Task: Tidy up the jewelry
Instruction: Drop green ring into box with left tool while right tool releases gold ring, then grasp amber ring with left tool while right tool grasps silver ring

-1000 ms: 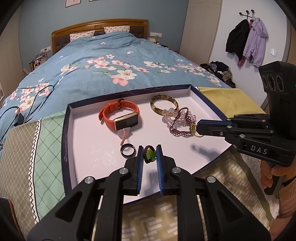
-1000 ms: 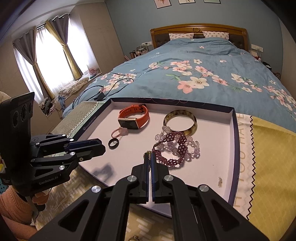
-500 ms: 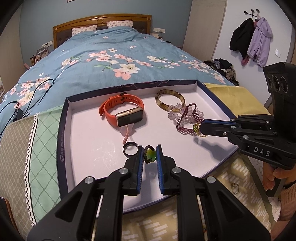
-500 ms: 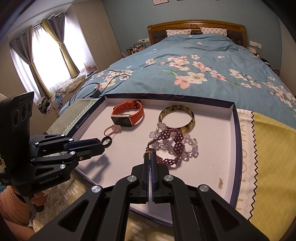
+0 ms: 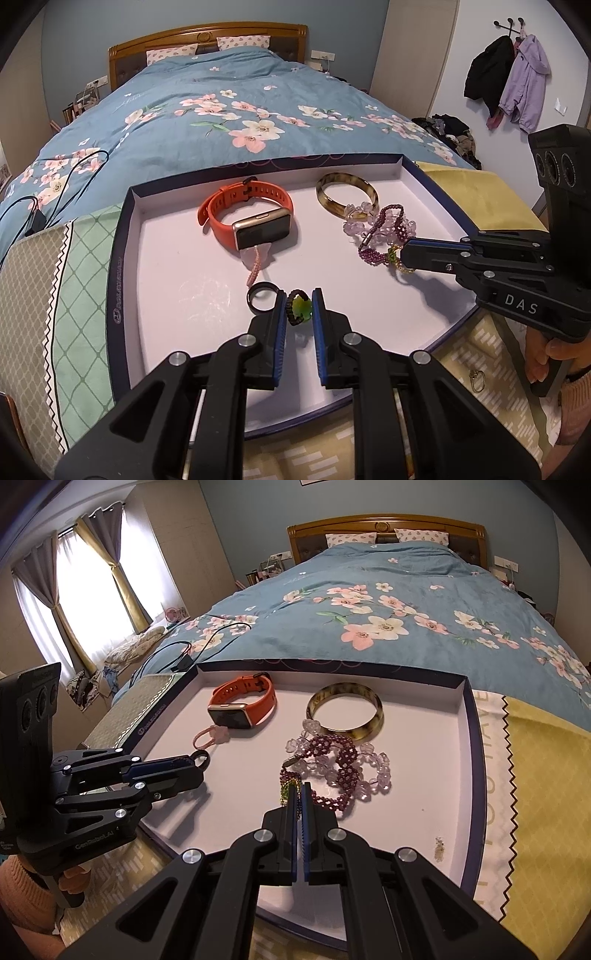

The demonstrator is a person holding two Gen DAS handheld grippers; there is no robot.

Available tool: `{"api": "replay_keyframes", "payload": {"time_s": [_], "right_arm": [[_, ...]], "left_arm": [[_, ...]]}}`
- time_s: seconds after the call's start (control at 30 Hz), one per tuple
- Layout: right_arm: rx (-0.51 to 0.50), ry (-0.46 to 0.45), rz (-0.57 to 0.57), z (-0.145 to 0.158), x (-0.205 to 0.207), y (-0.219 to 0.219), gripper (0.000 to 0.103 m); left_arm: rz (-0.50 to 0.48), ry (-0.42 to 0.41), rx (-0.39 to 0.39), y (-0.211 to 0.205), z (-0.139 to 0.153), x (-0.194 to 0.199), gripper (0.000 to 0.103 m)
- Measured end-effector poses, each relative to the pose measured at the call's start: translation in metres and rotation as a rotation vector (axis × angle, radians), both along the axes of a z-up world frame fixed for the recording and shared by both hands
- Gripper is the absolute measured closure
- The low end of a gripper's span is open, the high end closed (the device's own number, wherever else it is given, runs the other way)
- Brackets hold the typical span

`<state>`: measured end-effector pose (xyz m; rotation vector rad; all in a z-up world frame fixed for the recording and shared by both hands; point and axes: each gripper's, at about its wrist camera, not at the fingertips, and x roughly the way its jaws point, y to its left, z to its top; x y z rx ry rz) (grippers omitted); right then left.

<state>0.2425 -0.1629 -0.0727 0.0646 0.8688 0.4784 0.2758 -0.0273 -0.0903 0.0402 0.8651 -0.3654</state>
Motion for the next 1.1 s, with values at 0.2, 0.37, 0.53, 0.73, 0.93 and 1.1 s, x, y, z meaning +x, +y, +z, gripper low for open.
{"api": "replay_keyframes", "payload": {"time_s": [0.2,0.37,0.53,0.73,0.93,1.1], "right_arm": [[0.0,-0.001,-0.016,0.0,-0.001,-0.002,0.101],[0.005,-0.013,-0.039,0.003,-0.004,-0.007,0.1],[0.022,-0.028,-0.065,0.009,-0.007,-0.016,0.095],[0.052,-0.052,-0.075,0.019,-0.017,-0.026,0.091],[0.063,-0.095,-0.036,0.034,-0.045,-0.027,0.081],[0.028,-0.102,0.004,0.035,-0.072,-0.023,0.074]], "left_arm": [[0.006,0.002,-0.005,0.001,-0.001,0.001,0.089],[0.012,-0.01,-0.01,0.003,0.001,-0.001,0.086],[0.024,-0.05,-0.019,0.01,0.011,-0.01,0.08],[0.007,-0.119,-0.034,0.017,0.033,-0.033,0.075],[-0.024,-0.165,-0.056,0.029,0.046,-0.068,0.071],[-0.047,-0.157,-0.075,0.034,0.042,-0.095,0.067]]}}
